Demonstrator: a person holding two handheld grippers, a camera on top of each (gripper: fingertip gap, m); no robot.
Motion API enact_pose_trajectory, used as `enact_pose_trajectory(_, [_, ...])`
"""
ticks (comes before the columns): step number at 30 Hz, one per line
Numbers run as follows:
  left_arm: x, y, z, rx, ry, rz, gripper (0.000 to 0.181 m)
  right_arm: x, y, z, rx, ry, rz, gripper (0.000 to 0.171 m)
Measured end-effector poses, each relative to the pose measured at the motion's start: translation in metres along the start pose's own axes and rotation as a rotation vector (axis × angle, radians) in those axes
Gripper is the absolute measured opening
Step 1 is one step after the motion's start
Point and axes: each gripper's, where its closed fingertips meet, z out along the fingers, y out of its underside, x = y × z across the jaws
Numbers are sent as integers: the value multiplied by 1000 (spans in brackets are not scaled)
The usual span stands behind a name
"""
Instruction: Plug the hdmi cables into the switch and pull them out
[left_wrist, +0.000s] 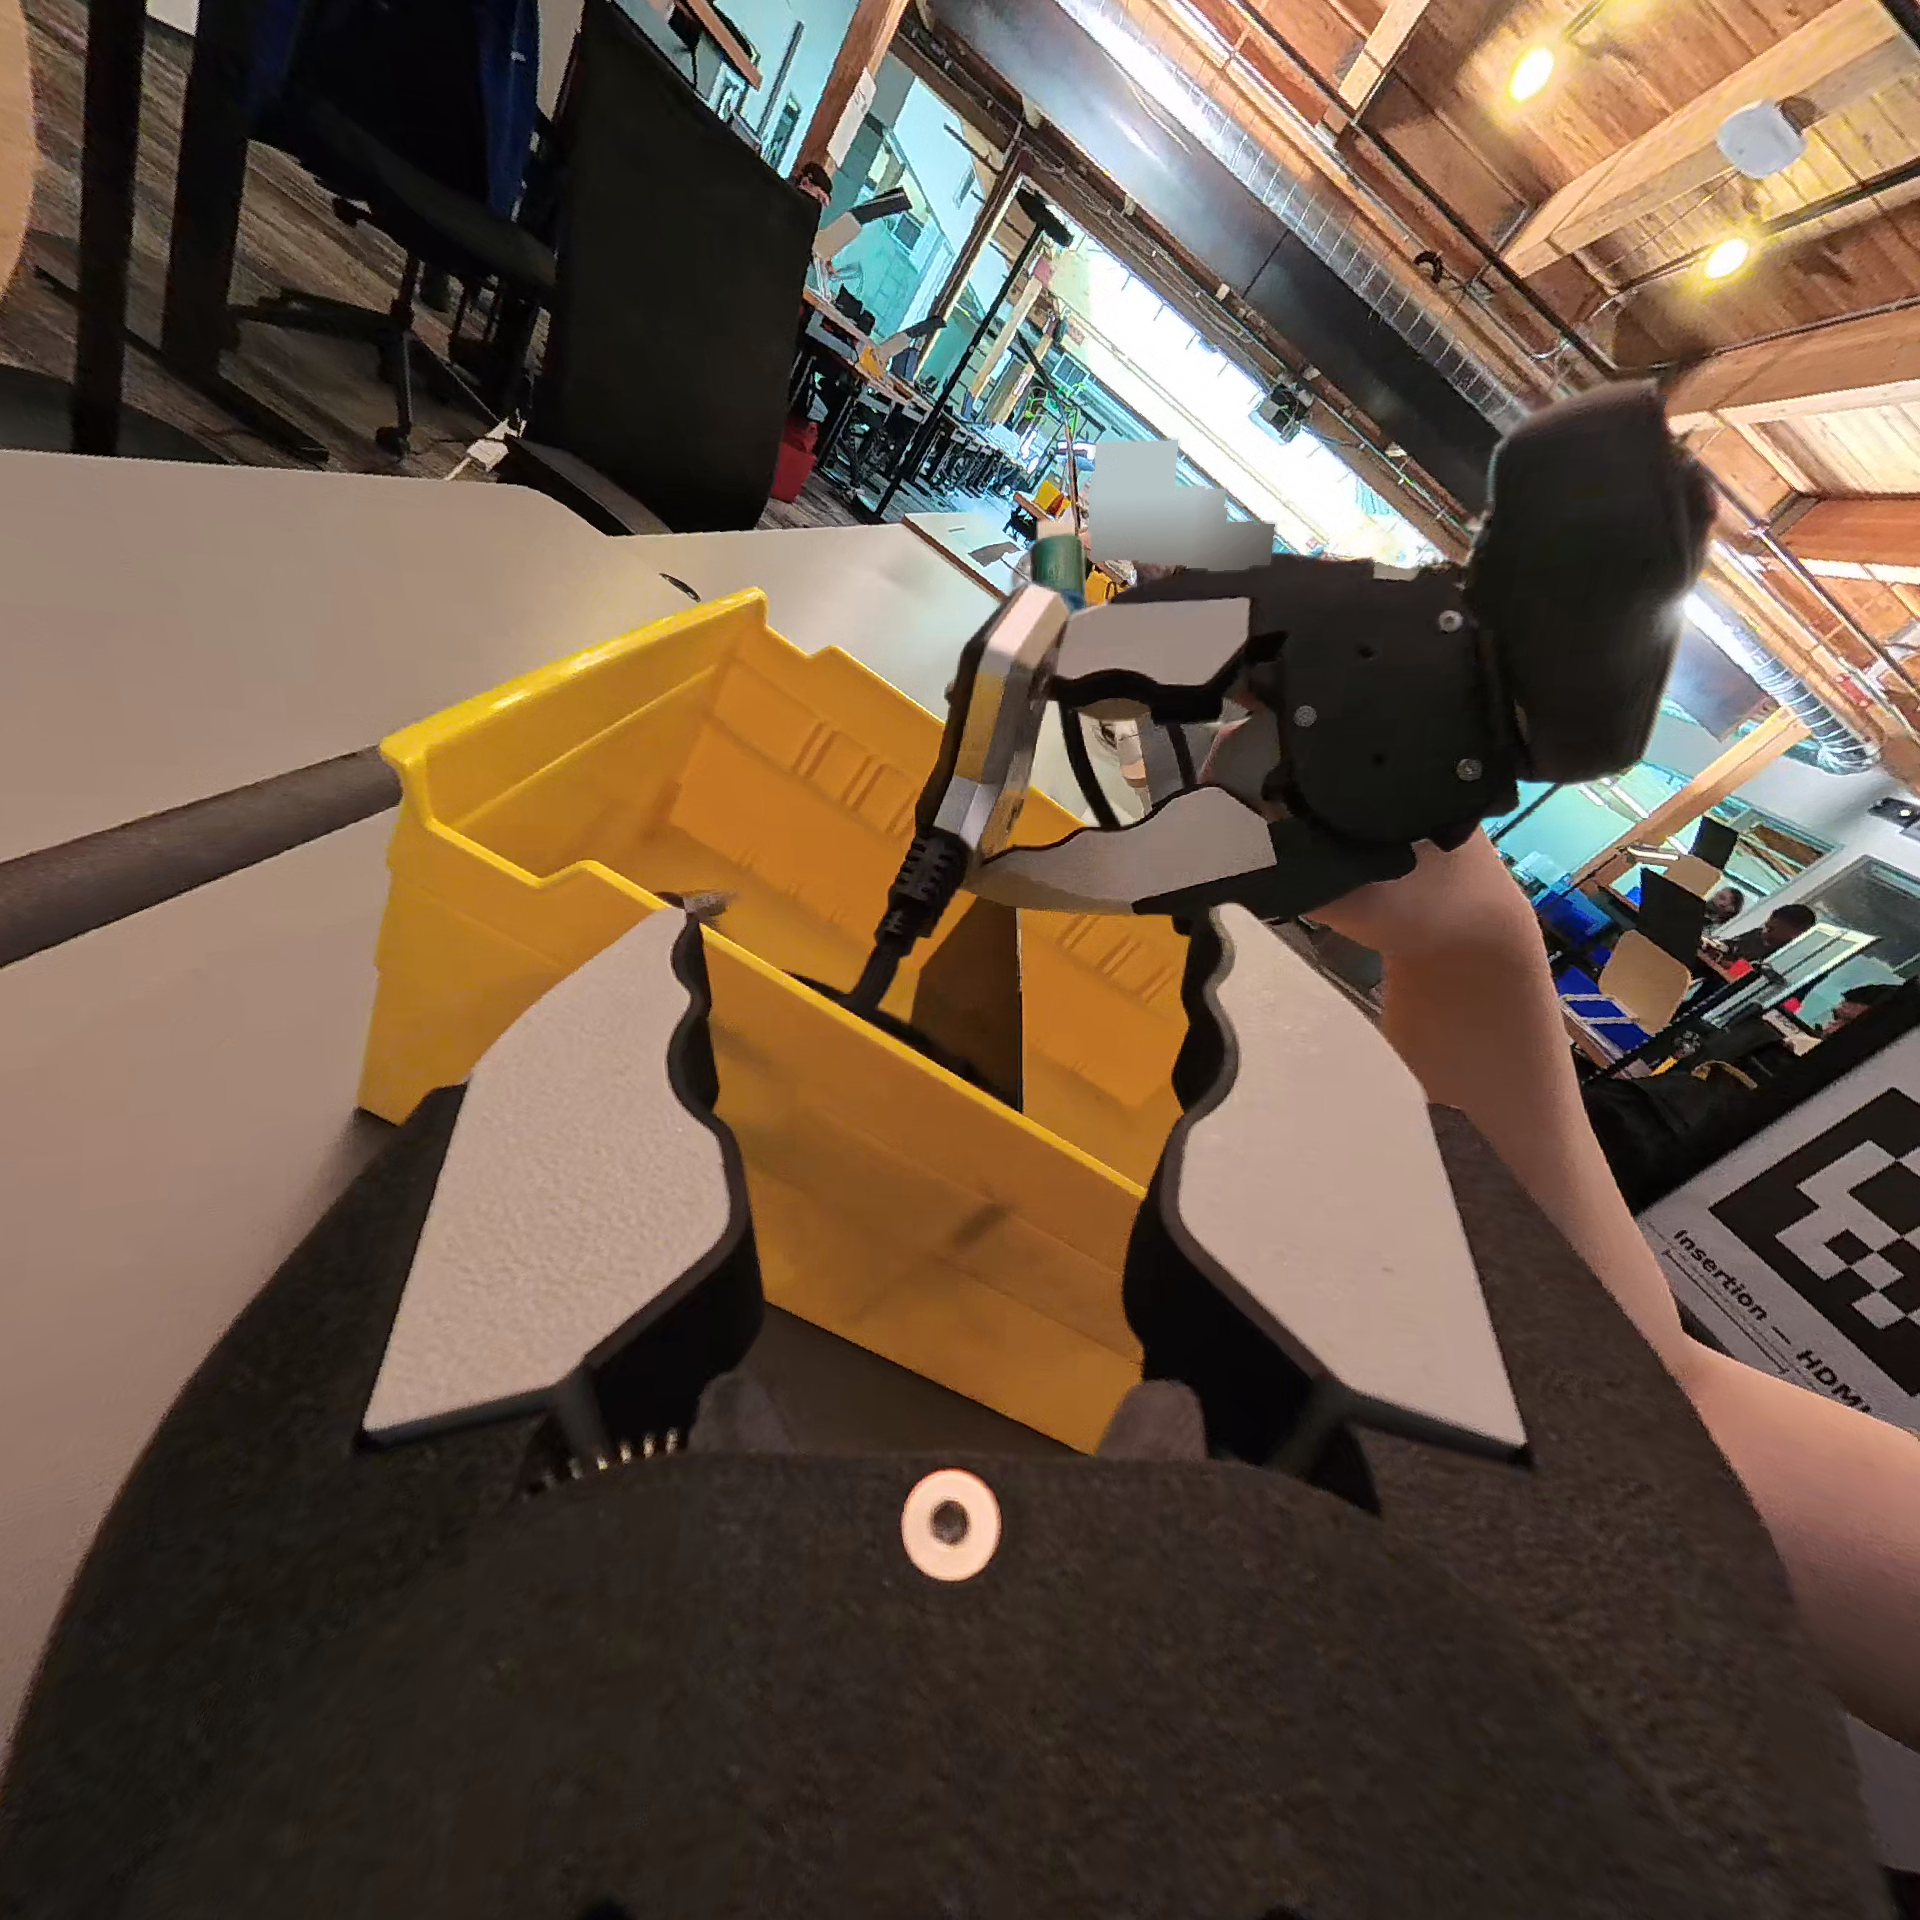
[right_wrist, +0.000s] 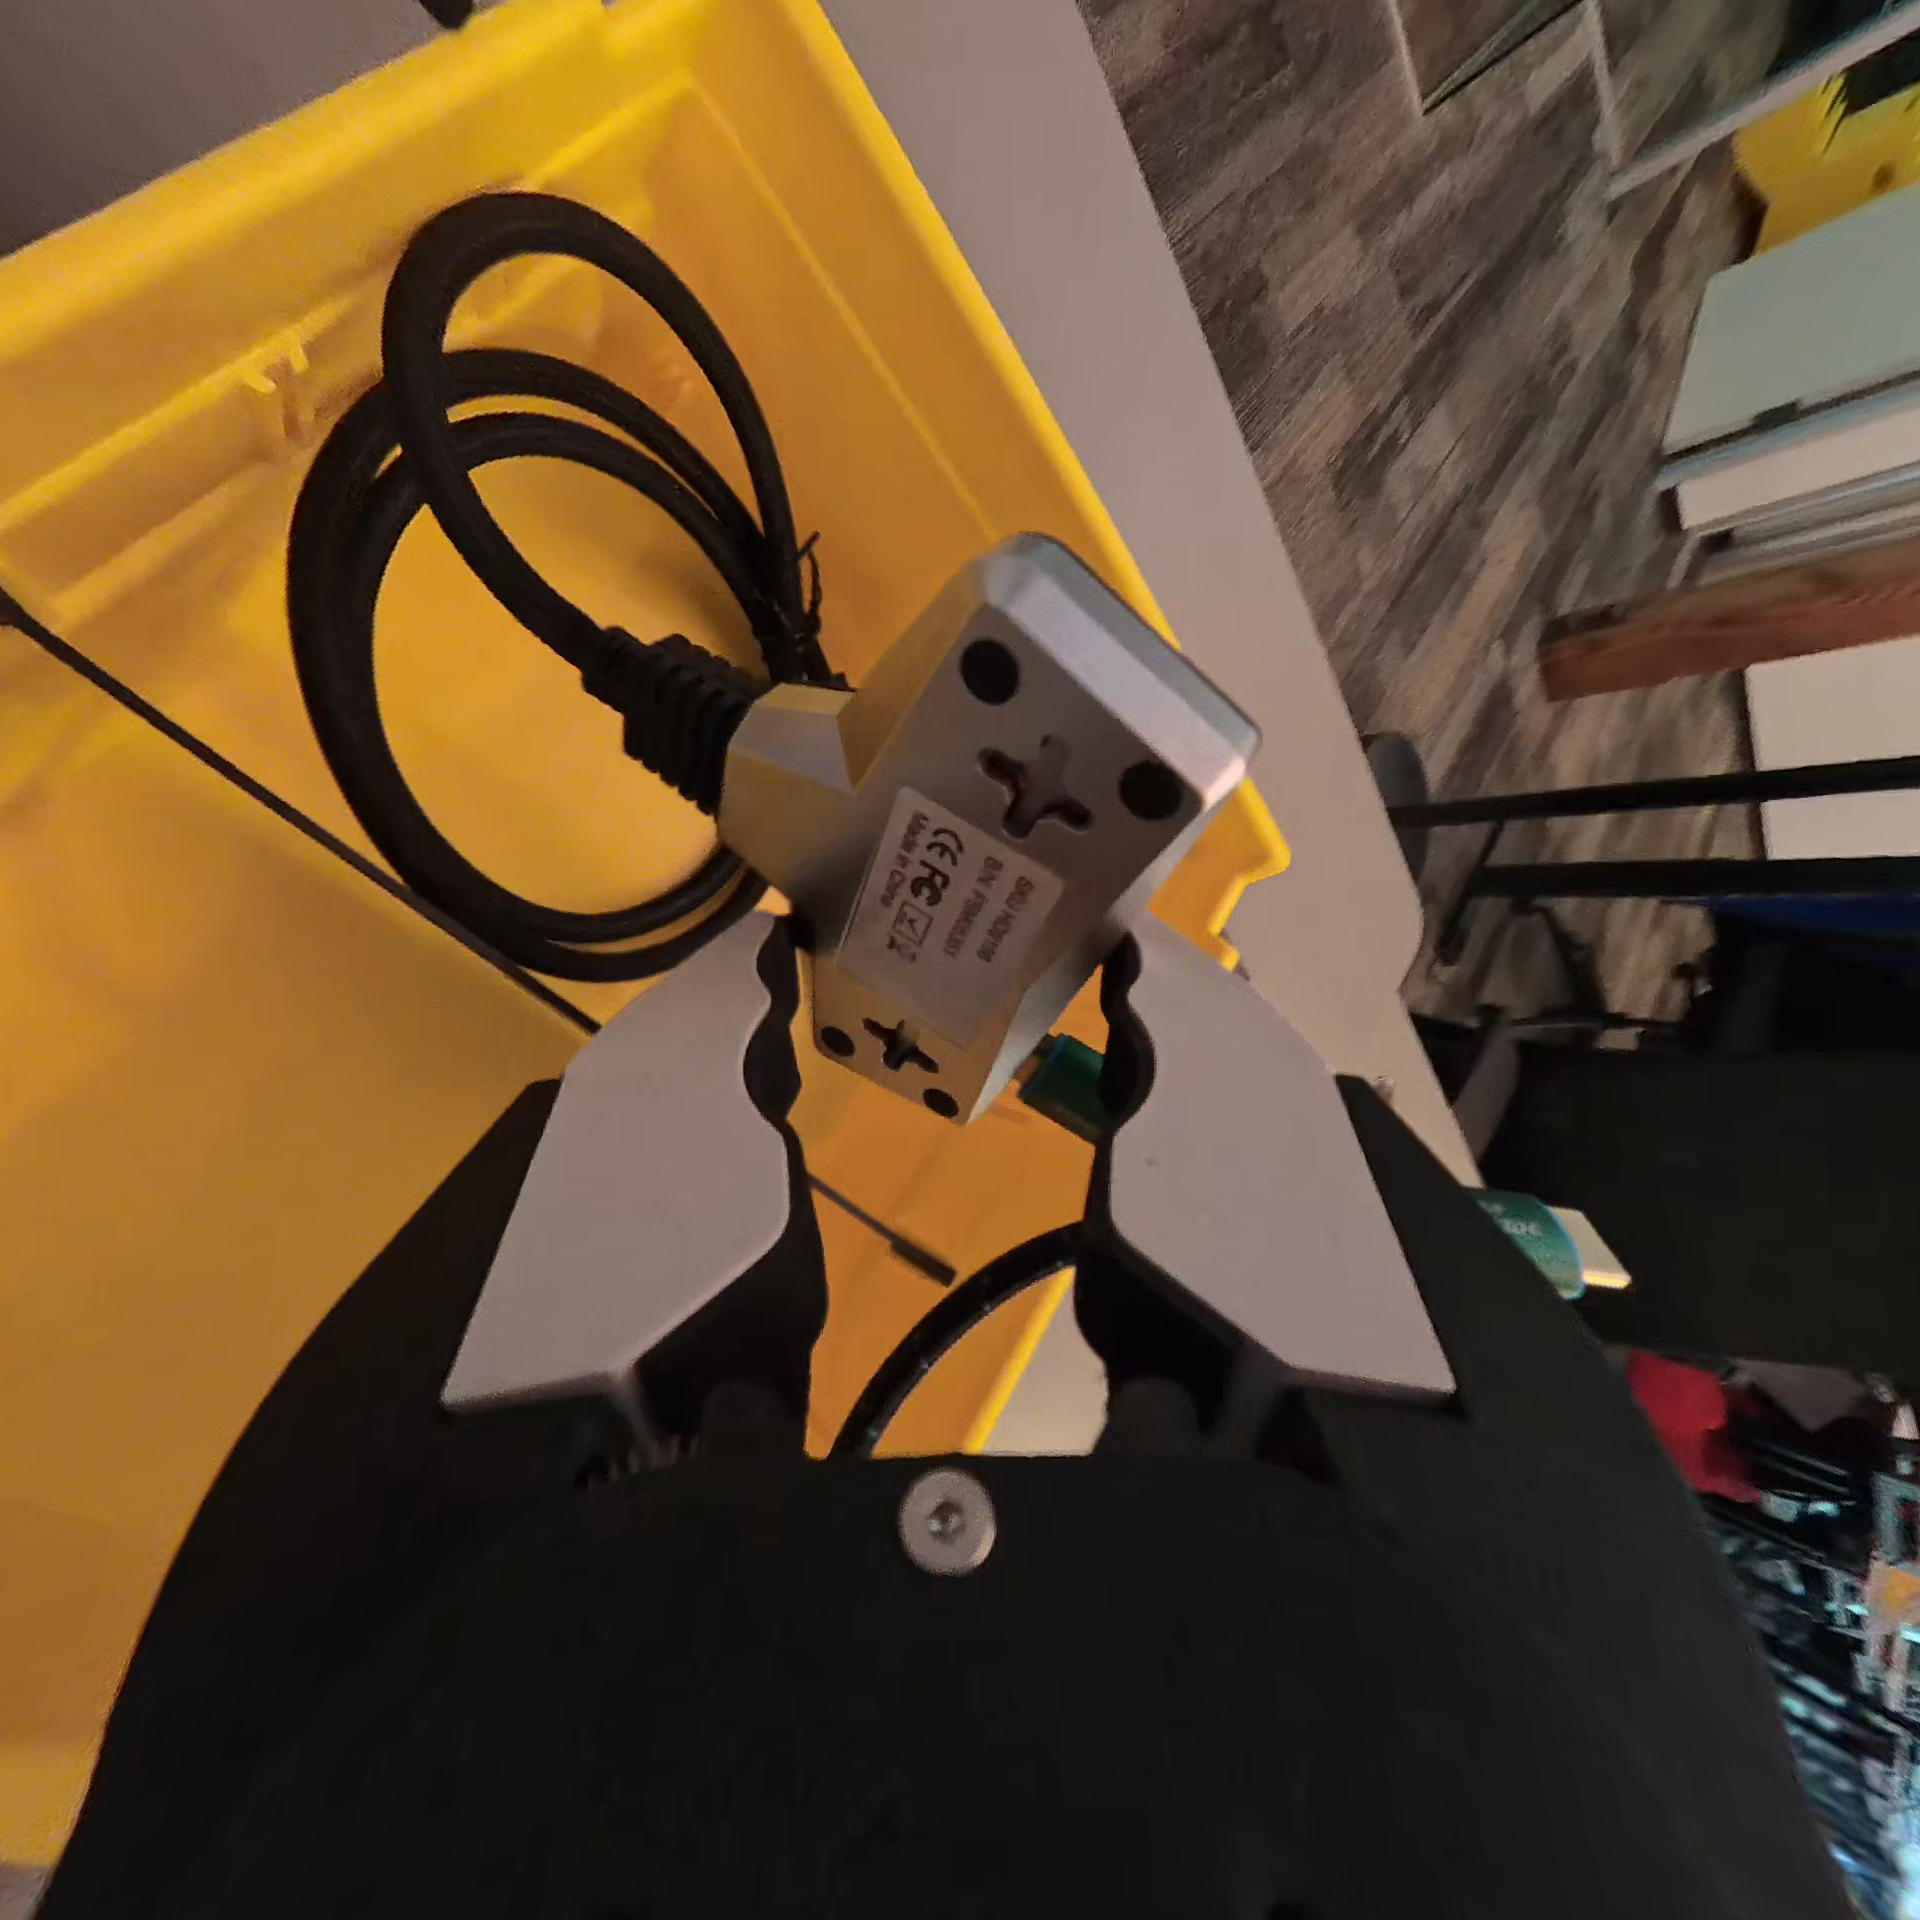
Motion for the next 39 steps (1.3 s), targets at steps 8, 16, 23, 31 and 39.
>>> enact_pose_trajectory(8, [-1, 1, 1, -3, -11, 13, 86, -13, 23, 15, -71, -173, -104, 44])
enact_pose_trajectory(16, [0, 2, 1, -37, -26, 26, 86, -9, 30, 19, -132, -146, -74, 48])
enact_pose_trajectory(23, [1, 4, 1, -59, -23, 24, 84, 64, 46, -73, 98, 82, 291, 52])
enact_pose_trajectory(31, [2, 5, 1, -68, -26, 31, 83, 36, 192, -46, -283, -202, 864, 62])
enact_pose_trajectory(39, [2, 7, 3, -80, -39, 54, 83, 71, 152, -32, -69, -123, 770, 6])
